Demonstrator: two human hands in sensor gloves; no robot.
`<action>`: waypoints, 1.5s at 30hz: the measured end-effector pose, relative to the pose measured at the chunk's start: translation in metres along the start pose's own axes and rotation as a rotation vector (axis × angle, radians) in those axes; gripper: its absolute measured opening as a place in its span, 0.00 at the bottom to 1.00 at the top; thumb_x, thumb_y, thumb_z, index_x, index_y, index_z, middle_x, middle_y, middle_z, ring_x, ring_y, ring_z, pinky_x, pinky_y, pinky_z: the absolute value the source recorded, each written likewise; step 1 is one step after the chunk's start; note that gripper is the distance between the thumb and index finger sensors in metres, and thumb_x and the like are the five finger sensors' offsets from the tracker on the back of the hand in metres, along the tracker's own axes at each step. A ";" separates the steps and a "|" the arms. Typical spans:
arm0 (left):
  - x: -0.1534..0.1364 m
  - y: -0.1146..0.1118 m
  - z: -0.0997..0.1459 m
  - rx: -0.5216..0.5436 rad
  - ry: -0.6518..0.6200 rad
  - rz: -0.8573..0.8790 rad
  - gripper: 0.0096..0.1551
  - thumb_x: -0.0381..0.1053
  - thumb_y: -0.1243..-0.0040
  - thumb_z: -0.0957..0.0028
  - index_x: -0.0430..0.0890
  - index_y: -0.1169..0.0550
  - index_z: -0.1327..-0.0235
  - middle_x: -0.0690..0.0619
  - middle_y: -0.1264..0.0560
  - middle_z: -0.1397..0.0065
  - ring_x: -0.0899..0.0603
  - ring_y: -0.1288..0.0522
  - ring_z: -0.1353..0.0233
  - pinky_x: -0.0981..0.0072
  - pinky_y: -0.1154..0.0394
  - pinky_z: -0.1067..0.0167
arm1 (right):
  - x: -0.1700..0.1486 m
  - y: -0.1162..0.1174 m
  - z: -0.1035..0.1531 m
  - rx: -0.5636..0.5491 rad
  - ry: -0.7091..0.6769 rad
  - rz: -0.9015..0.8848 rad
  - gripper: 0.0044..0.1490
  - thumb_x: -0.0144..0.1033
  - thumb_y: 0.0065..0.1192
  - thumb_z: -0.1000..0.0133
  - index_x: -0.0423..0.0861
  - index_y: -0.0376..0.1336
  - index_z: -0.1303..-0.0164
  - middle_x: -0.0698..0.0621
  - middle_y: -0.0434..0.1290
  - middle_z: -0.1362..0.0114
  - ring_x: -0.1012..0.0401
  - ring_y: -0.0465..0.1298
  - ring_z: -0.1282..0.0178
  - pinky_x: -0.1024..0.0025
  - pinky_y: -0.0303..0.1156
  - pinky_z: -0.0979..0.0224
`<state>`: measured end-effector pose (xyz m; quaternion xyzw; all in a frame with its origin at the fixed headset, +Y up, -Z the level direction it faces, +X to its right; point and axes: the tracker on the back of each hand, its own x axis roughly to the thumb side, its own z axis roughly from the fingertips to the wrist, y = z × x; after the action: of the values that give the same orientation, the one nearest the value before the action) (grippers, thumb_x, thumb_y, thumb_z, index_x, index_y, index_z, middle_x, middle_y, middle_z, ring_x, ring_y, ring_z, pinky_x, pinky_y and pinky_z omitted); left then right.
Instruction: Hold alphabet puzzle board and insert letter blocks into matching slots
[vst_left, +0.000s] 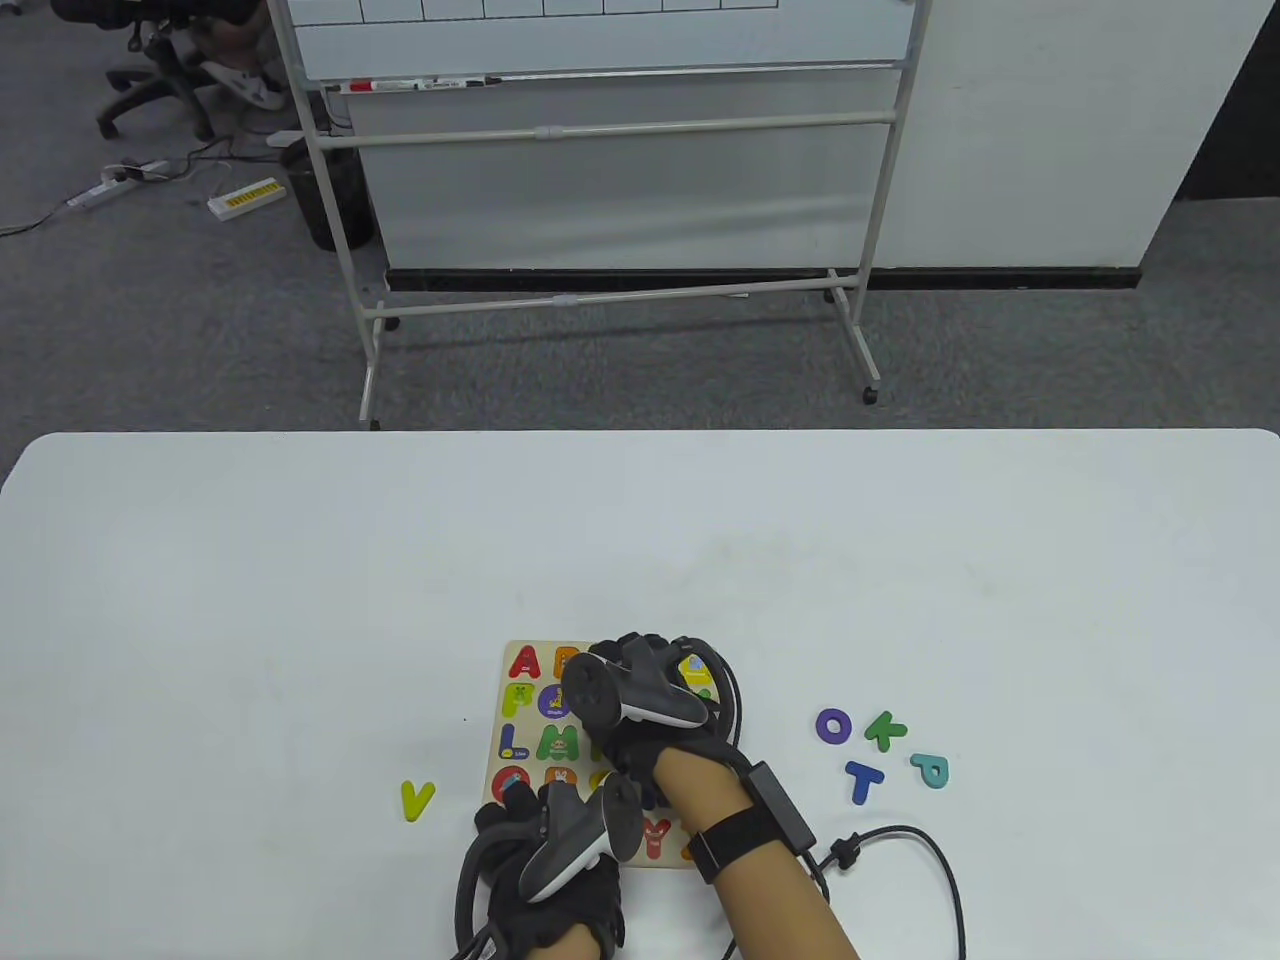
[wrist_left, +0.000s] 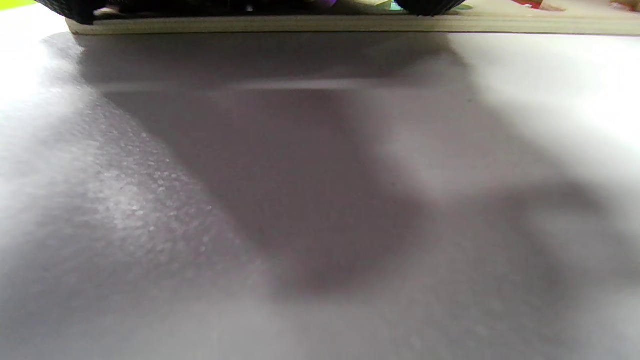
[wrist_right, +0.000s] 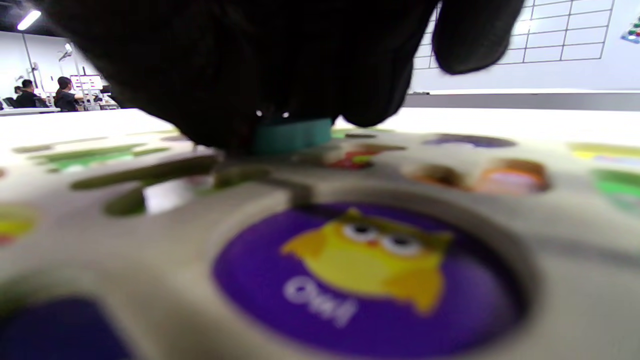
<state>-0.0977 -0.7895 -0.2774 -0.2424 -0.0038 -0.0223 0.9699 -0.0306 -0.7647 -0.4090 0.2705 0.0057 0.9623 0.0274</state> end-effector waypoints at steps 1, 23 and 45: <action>0.000 0.000 0.000 0.000 -0.001 -0.002 0.48 0.58 0.60 0.45 0.24 0.52 0.27 0.17 0.54 0.26 0.09 0.48 0.30 0.22 0.39 0.39 | 0.000 0.000 0.000 0.003 -0.001 0.000 0.39 0.43 0.76 0.50 0.48 0.65 0.27 0.47 0.74 0.26 0.48 0.75 0.27 0.39 0.63 0.23; 0.000 0.000 0.000 -0.005 -0.006 0.007 0.48 0.58 0.60 0.45 0.25 0.53 0.27 0.17 0.55 0.26 0.09 0.48 0.30 0.21 0.39 0.40 | -0.028 -0.026 0.010 -0.042 0.076 -0.124 0.42 0.47 0.72 0.50 0.49 0.64 0.24 0.45 0.69 0.20 0.46 0.73 0.23 0.37 0.60 0.23; 0.000 -0.001 0.000 -0.009 -0.007 0.007 0.48 0.58 0.60 0.45 0.25 0.53 0.27 0.17 0.55 0.26 0.09 0.49 0.30 0.21 0.39 0.40 | -0.147 -0.036 0.097 0.308 0.506 0.137 0.51 0.56 0.73 0.51 0.50 0.58 0.19 0.47 0.69 0.20 0.44 0.67 0.17 0.32 0.54 0.21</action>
<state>-0.0981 -0.7903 -0.2775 -0.2467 -0.0061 -0.0179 0.9689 0.1471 -0.7377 -0.4039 0.0231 0.1398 0.9866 -0.0814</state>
